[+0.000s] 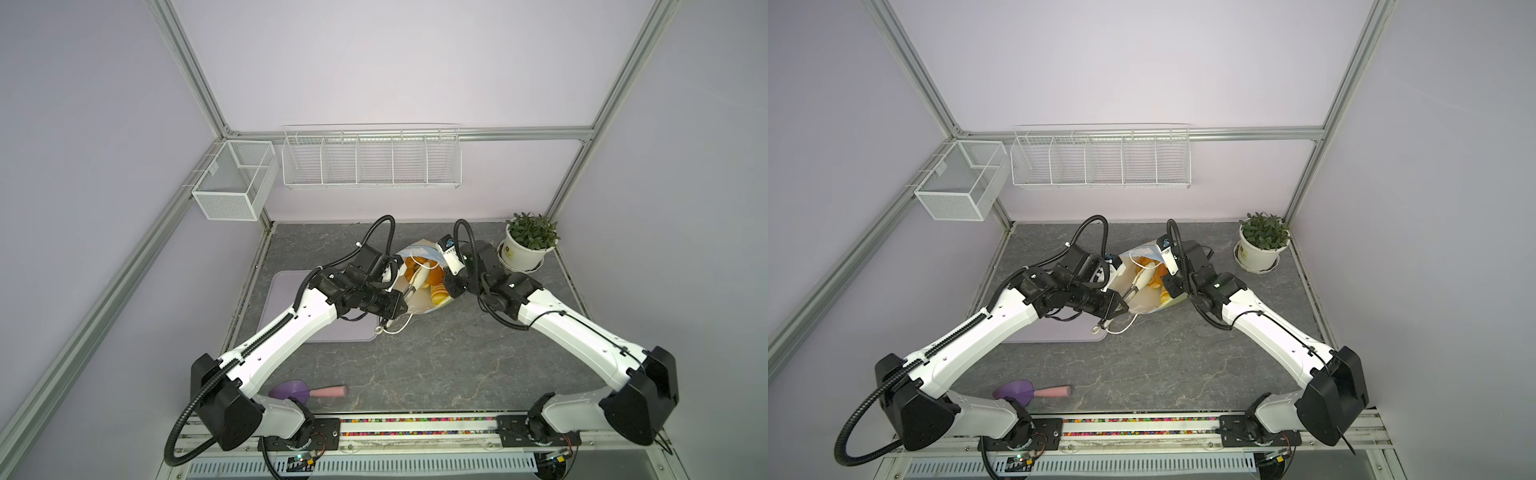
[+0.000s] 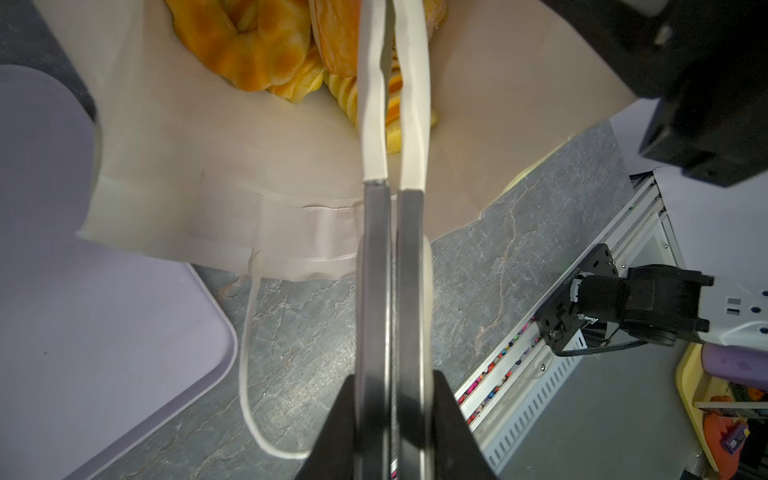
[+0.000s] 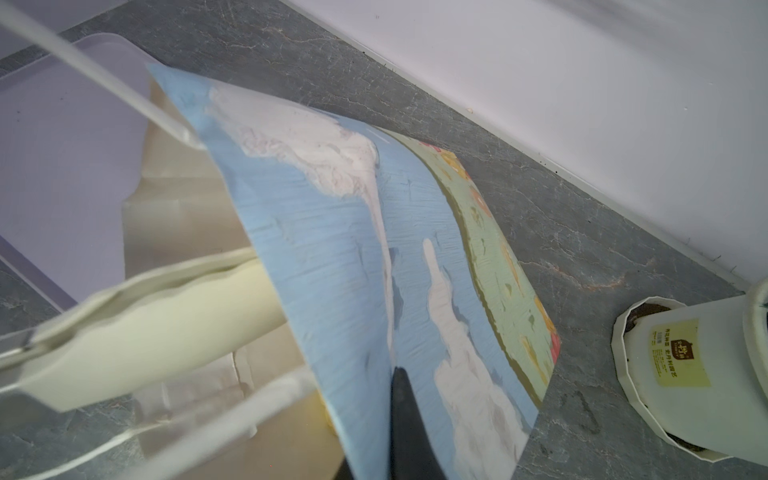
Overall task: Take the fake bread out of the paper bag
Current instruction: 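Insert the tongs into the bag and clamp the orange round bun with the left gripper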
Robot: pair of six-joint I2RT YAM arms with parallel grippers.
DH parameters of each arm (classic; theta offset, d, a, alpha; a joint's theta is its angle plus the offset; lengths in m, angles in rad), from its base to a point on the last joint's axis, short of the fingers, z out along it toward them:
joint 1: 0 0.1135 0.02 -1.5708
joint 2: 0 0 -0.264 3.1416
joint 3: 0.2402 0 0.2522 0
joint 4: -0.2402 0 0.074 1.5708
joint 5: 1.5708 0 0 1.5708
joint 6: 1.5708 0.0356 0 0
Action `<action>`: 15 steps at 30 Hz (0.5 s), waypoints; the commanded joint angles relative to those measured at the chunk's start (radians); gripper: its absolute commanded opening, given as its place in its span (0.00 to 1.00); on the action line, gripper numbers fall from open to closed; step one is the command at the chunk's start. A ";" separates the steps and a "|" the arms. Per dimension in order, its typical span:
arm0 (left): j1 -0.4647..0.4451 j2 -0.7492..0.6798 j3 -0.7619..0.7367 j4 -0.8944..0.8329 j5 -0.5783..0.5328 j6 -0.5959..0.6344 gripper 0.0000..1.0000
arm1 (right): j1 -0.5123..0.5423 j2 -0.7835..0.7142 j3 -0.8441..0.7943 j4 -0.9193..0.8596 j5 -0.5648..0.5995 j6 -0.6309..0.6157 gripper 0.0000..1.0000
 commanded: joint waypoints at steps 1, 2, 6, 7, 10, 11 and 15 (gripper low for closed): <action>0.001 0.015 0.028 -0.028 0.038 -0.006 0.30 | 0.008 -0.022 -0.015 0.032 -0.018 0.087 0.07; 0.001 0.015 0.021 -0.010 0.039 -0.013 0.31 | 0.008 -0.020 -0.015 0.035 -0.021 0.097 0.07; 0.003 0.020 0.007 0.036 0.014 -0.026 0.37 | 0.009 -0.006 -0.009 0.041 -0.033 0.113 0.07; 0.004 0.022 0.005 0.046 0.014 -0.029 0.37 | 0.008 -0.003 -0.007 0.043 -0.036 0.114 0.07; 0.008 0.026 -0.007 0.073 -0.004 -0.039 0.35 | 0.009 0.005 -0.003 0.048 -0.047 0.116 0.07; 0.010 0.023 -0.014 0.081 -0.014 -0.041 0.34 | 0.009 0.007 -0.002 0.049 -0.049 0.117 0.07; 0.019 0.002 -0.028 0.100 -0.034 -0.046 0.38 | 0.008 0.007 0.001 0.051 -0.055 0.122 0.07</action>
